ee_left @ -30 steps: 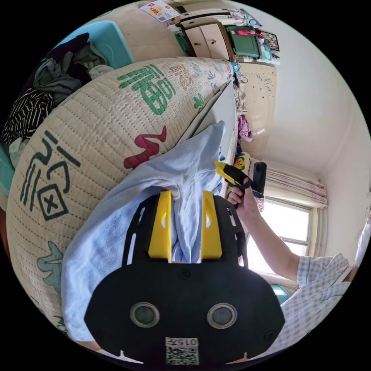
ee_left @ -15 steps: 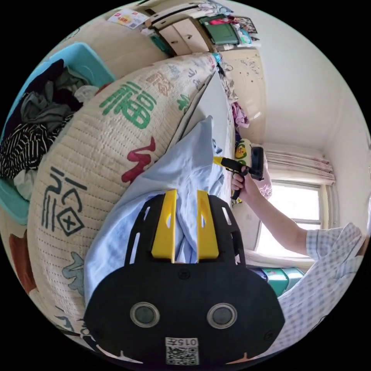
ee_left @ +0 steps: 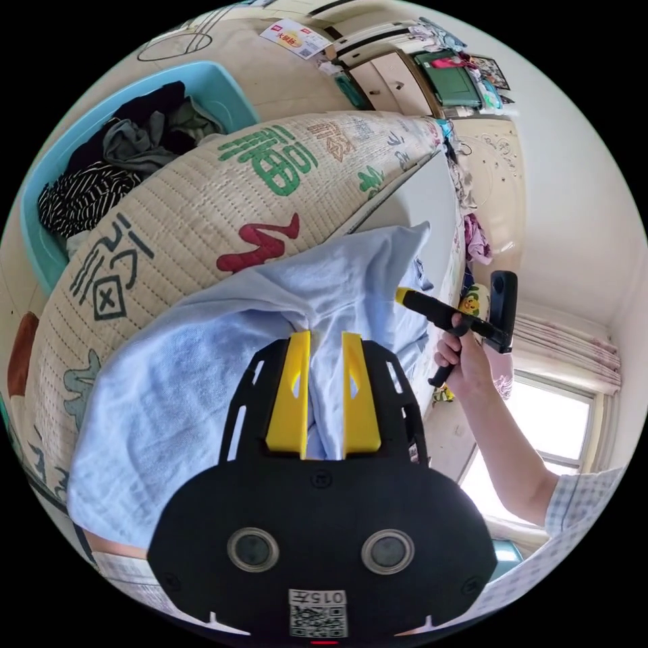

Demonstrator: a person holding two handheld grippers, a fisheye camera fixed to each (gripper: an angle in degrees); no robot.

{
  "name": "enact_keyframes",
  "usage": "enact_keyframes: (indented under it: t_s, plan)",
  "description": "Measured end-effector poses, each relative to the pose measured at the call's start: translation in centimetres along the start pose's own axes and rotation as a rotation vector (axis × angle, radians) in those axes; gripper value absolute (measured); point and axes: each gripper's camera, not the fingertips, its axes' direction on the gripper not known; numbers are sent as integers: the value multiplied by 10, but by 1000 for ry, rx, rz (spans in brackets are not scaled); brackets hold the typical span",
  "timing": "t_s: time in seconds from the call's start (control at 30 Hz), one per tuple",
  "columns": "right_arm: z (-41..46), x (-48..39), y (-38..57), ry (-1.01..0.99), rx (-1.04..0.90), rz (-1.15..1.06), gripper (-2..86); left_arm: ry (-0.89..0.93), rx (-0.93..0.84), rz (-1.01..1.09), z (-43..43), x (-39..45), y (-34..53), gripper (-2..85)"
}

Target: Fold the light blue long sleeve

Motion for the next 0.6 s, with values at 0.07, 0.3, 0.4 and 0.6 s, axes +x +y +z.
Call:
enact_keyframes:
  t_s: [0.07,0.3,0.4,0.6]
  plan:
    - [-7,9,16,4,33,26,13,9,-5,4,-1,-7,0,23]
    - [4,8,25,51,22,7,111,-17,83,33,-29,-14,2,39]
    - [8,-14,18,72,38,-85,106,44,39,48,-22,-12,-5,64]
    - [10,1,5,-124,24,-80,28,58,26,47,-14,-9,-8,36]
